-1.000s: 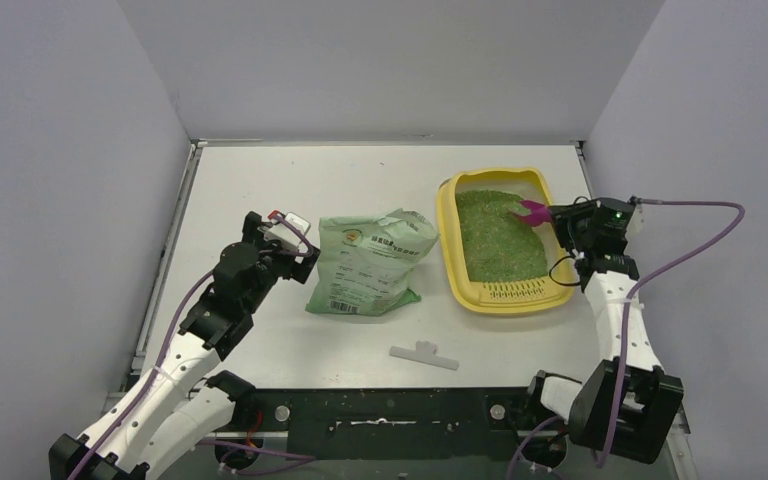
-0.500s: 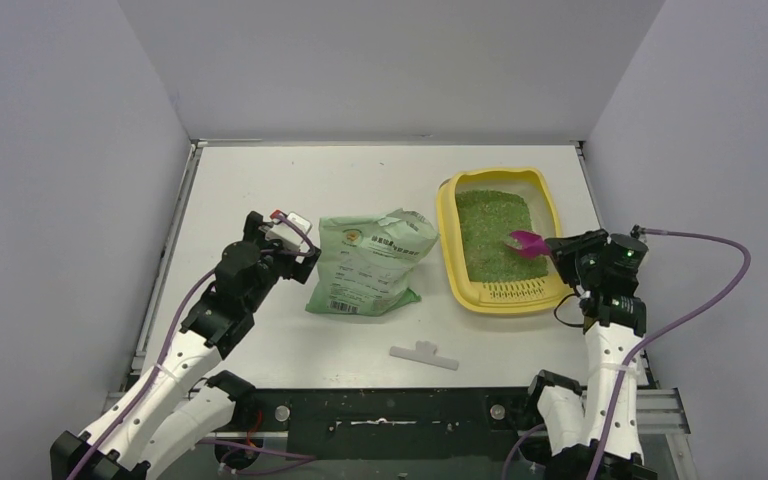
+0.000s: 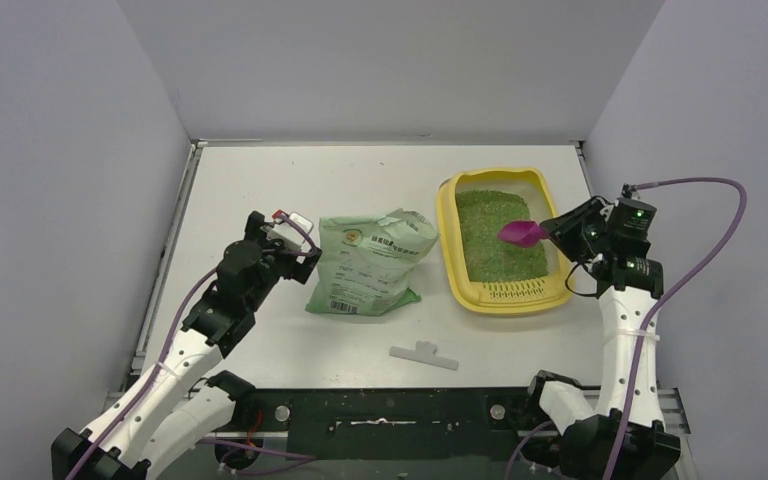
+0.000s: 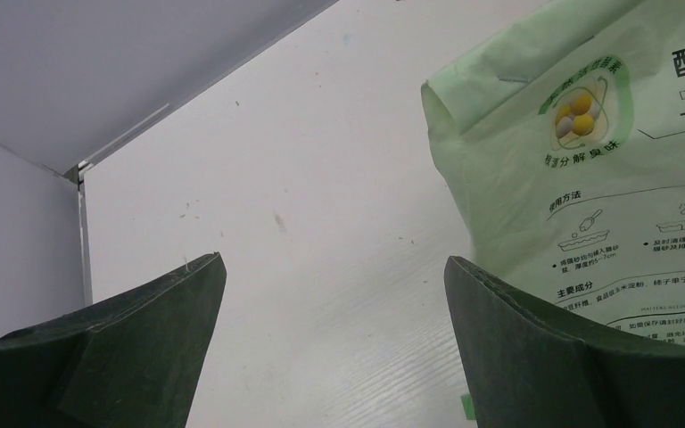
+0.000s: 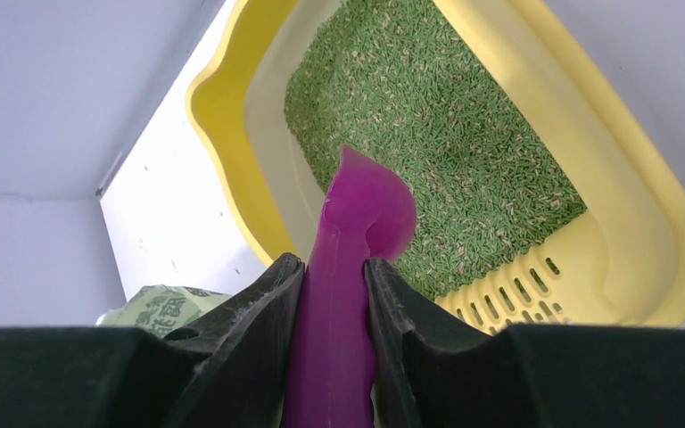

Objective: Fill the litter box with clean litter
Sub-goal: Pour the cat litter into the litter box, then place the spatula at the center of the board, then close the cat litter bag at the center of the board.

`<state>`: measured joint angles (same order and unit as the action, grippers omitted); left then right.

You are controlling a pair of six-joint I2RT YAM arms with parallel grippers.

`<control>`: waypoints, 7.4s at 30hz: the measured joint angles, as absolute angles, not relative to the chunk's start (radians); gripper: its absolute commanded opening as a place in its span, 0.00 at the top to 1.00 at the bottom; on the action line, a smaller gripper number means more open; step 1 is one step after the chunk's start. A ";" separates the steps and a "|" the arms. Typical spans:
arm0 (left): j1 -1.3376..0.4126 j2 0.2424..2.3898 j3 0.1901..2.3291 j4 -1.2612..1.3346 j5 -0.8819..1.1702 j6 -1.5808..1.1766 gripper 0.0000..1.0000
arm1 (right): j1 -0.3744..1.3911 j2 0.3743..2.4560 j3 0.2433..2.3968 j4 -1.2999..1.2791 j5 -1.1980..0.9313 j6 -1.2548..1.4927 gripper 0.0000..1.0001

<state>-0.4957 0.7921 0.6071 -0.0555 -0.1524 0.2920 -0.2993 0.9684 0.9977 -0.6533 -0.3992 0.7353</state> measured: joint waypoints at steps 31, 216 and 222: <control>-0.495 0.800 0.607 -0.056 -0.145 0.296 0.08 | 0.146 1.220 1.381 -1.009 0.024 0.403 1.00; -0.128 1.116 0.814 -0.008 0.723 0.049 0.10 | 0.321 0.619 0.971 -0.742 -0.424 0.360 0.00; -0.128 1.143 0.814 -0.005 0.744 0.036 0.10 | 0.321 0.595 0.972 -0.771 -0.419 0.355 0.00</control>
